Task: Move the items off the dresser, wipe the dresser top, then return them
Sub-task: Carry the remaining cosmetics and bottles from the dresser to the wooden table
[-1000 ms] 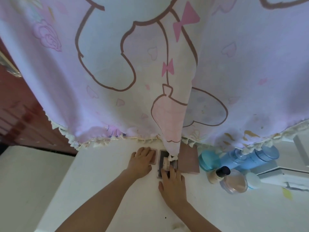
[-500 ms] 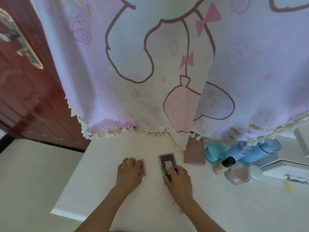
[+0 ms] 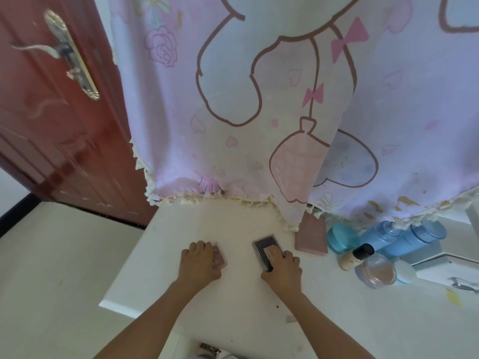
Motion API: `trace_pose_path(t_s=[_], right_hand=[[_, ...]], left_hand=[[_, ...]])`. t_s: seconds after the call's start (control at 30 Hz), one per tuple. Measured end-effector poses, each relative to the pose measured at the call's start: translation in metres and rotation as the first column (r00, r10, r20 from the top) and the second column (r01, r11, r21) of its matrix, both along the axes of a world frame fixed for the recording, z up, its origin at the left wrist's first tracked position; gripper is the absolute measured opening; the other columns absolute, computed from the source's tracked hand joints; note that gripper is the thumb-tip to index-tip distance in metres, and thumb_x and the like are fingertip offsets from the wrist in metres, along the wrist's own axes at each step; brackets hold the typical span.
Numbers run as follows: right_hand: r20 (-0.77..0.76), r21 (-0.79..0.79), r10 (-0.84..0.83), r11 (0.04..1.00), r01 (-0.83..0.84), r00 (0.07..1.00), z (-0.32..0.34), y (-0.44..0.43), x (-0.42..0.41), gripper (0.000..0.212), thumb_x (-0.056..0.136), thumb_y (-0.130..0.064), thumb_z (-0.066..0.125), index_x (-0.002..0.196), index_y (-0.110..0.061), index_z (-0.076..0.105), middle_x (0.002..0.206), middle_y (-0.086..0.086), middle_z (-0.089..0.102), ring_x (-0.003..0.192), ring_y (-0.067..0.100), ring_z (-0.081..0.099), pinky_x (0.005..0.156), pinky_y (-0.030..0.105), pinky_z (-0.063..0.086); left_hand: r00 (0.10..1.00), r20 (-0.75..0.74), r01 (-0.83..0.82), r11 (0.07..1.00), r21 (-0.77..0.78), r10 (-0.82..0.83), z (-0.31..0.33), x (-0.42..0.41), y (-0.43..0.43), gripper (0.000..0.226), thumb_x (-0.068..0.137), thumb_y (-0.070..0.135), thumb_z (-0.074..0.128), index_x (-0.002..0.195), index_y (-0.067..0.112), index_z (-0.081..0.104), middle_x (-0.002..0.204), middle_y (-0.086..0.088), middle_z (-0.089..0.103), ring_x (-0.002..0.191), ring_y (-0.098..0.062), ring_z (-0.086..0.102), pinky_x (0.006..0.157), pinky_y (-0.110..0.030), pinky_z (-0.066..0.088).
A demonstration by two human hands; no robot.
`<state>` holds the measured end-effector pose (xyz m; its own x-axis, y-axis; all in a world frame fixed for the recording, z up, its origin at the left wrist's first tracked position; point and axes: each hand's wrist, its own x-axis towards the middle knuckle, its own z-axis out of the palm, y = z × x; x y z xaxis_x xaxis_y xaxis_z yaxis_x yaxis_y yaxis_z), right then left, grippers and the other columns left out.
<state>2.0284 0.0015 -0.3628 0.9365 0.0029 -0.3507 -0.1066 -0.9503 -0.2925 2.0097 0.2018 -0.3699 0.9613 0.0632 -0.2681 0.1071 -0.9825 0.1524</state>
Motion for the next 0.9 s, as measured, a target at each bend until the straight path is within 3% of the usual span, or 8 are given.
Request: trace_pose_path(t_s=[0.2,0.37,0.6,0.9], right_hand=[[0.102,0.065,0.268,0.959,-0.276,0.958,0.025,0.030,0.007,0.058,0.079,-0.023,0.055,0.133,-0.025,0.033,0.128,0.004,0.041,0.112,0.026,0.037,0.086,0.031,0.037],[0.203,0.124,0.516,0.829,-0.545,0.832,0.054,0.077,0.018,0.056,0.079,-0.022,0.057,0.131,-0.022,0.035,0.128,0.004,0.042,0.112,0.025,0.036,0.088,0.030,0.037],[0.347,0.106,0.772,0.532,-0.840,0.532,0.089,0.142,-0.003,0.056,0.078,-0.021,0.059,0.131,-0.020,0.038,0.125,0.007,0.046,0.112,0.028,0.039,0.088,0.032,0.040],[0.494,0.152,0.840,0.170,-0.974,0.224,0.144,0.241,-0.119,0.054,0.076,-0.018,0.060,0.127,-0.026,0.045,0.122,0.001,0.049,0.112,0.025,0.039,0.091,0.032,0.038]], left_hand=[[0.976,0.107,-0.187,0.982,-0.038,0.190,0.029,-0.018,0.037,0.060,0.078,0.041,0.058,0.128,0.012,0.041,0.124,-0.005,0.048,0.115,-0.023,0.044,0.093,-0.031,0.036],[0.887,0.201,-0.410,0.909,-0.074,0.417,0.061,-0.053,0.064,0.065,0.080,0.036,0.058,0.135,0.009,0.036,0.132,-0.009,0.044,0.123,-0.027,0.038,0.098,-0.034,0.034],[0.617,0.302,-0.698,0.683,-0.215,0.727,0.090,-0.150,0.082,0.072,0.081,0.031,0.062,0.142,0.010,0.028,0.136,-0.008,0.044,0.126,-0.027,0.035,0.100,-0.033,0.033],[0.251,0.418,-0.867,0.395,-0.304,0.873,0.143,-0.323,0.104,0.071,0.081,0.030,0.064,0.141,0.016,0.028,0.136,-0.006,0.046,0.125,-0.022,0.034,0.101,-0.032,0.035]])
